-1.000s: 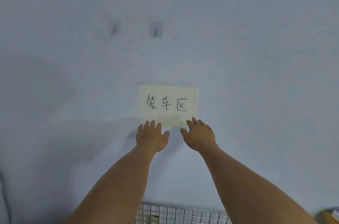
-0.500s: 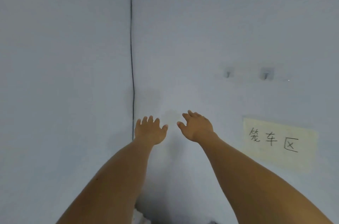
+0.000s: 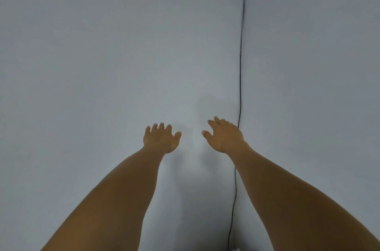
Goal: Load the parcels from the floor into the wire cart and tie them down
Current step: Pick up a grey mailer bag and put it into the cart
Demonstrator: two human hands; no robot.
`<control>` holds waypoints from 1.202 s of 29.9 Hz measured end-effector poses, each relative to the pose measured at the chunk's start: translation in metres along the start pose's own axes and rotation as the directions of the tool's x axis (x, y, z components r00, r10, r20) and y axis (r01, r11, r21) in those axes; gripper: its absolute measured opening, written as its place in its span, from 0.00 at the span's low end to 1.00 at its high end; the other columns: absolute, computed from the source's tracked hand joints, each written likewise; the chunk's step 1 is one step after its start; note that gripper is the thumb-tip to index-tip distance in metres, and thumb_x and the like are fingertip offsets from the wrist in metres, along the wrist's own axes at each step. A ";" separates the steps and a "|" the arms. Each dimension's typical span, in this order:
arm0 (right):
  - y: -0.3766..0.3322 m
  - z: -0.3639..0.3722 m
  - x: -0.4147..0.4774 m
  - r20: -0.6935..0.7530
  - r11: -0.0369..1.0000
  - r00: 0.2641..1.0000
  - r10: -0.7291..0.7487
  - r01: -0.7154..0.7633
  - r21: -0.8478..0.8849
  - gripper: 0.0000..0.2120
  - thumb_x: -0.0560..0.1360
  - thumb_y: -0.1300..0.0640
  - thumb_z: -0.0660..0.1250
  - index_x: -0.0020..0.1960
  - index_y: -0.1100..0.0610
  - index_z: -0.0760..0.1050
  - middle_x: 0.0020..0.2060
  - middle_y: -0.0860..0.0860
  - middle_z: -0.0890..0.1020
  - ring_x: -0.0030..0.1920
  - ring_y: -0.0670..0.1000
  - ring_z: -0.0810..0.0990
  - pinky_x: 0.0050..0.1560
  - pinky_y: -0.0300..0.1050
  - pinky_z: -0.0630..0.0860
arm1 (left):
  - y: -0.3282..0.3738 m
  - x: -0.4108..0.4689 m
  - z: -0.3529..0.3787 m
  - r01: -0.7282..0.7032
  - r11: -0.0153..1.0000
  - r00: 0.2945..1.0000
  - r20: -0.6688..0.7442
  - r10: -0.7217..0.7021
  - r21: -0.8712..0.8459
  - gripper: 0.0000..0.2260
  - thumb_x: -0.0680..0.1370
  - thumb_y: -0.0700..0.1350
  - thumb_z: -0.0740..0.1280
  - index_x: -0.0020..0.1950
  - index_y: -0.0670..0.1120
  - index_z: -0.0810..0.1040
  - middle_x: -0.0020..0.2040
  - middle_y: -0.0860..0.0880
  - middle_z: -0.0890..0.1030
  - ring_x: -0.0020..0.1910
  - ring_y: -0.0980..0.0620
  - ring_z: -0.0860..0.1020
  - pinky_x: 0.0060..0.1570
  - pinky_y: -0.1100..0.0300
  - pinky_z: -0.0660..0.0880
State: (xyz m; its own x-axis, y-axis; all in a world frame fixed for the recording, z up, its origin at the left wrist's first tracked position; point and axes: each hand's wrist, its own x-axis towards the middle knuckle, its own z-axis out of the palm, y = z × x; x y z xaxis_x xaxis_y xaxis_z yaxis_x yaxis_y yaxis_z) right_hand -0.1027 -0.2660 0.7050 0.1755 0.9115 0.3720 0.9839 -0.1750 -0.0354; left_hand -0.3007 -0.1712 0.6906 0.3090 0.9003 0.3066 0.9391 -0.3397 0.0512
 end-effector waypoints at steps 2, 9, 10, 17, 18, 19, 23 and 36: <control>-0.017 0.017 0.023 0.025 1.000 1.000 -0.007 0.007 -0.001 0.31 0.85 0.38 0.48 0.84 0.52 0.54 0.83 0.52 0.53 0.82 0.55 0.55 0.80 0.55 0.54 | -0.023 0.015 0.008 0.000 1.000 1.000 0.008 -0.001 0.022 0.32 0.84 0.65 0.44 0.84 0.50 0.57 0.85 0.46 0.55 0.84 0.44 0.51 0.81 0.44 0.45; -0.029 0.046 0.100 -0.016 1.000 1.000 0.018 -0.018 0.005 0.31 0.85 0.38 0.49 0.83 0.52 0.55 0.83 0.52 0.54 0.82 0.55 0.55 0.81 0.55 0.54 | -0.025 0.092 0.040 -0.074 0.995 0.997 0.009 0.074 0.059 0.32 0.85 0.64 0.42 0.85 0.50 0.53 0.85 0.46 0.52 0.84 0.44 0.48 0.81 0.44 0.42; -0.021 0.049 0.109 -0.023 1.000 0.999 0.029 -0.029 -0.008 0.31 0.85 0.38 0.49 0.83 0.52 0.56 0.83 0.52 0.55 0.82 0.55 0.55 0.80 0.55 0.54 | -0.016 0.108 0.045 -0.100 0.994 0.995 0.007 0.100 0.054 0.32 0.85 0.64 0.42 0.85 0.50 0.53 0.85 0.47 0.51 0.84 0.44 0.47 0.81 0.44 0.42; 0.075 0.068 0.147 -0.005 0.968 0.972 0.234 -0.234 -0.093 0.31 0.85 0.38 0.49 0.83 0.52 0.57 0.83 0.51 0.56 0.81 0.55 0.57 0.79 0.55 0.56 | 0.073 0.197 0.082 -0.276 0.961 0.961 -0.025 0.276 -0.020 0.31 0.85 0.64 0.44 0.84 0.50 0.56 0.85 0.47 0.54 0.84 0.43 0.50 0.81 0.44 0.44; 0.093 0.068 0.152 -0.007 0.957 0.961 0.277 -0.276 -0.089 0.31 0.85 0.38 0.49 0.83 0.52 0.57 0.83 0.51 0.56 0.81 0.55 0.57 0.80 0.55 0.56 | 0.090 0.210 0.084 -0.305 0.952 0.952 -0.018 0.304 -0.037 0.31 0.85 0.64 0.44 0.84 0.50 0.56 0.85 0.47 0.54 0.84 0.43 0.51 0.81 0.44 0.44; 0.111 0.067 0.157 -0.020 0.941 0.945 0.326 -0.326 -0.091 0.31 0.85 0.38 0.49 0.82 0.52 0.57 0.83 0.52 0.57 0.81 0.56 0.58 0.80 0.56 0.56 | 0.110 0.222 0.086 -0.334 0.941 0.943 -0.015 0.334 -0.054 0.31 0.85 0.64 0.44 0.84 0.50 0.56 0.85 0.46 0.55 0.83 0.43 0.51 0.81 0.44 0.45; 0.169 0.069 0.161 -0.091 0.878 0.885 0.458 -0.466 -0.115 0.31 0.85 0.38 0.48 0.82 0.52 0.58 0.83 0.52 0.57 0.82 0.56 0.56 0.81 0.57 0.54 | 0.193 0.254 0.102 -0.456 0.884 0.889 -0.011 0.457 -0.107 0.31 0.85 0.64 0.44 0.84 0.49 0.57 0.84 0.45 0.56 0.83 0.42 0.52 0.81 0.43 0.46; 0.293 0.145 0.098 -0.054 0.601 0.602 0.797 -0.799 -0.034 0.30 0.85 0.39 0.51 0.82 0.53 0.59 0.82 0.52 0.60 0.81 0.56 0.59 0.78 0.55 0.59 | 0.366 0.268 0.214 -0.727 0.647 0.648 0.082 0.757 -0.230 0.31 0.85 0.64 0.44 0.83 0.48 0.59 0.83 0.45 0.59 0.82 0.42 0.57 0.81 0.44 0.49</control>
State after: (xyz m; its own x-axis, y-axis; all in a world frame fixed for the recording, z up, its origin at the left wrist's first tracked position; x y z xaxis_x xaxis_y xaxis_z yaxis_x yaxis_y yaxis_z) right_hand 0.2077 -0.1737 0.5967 0.8878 0.3891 0.2456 0.4501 -0.8456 -0.2871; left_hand 0.1581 0.0037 0.5877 0.9237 0.3484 0.1593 0.3484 -0.9369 0.0289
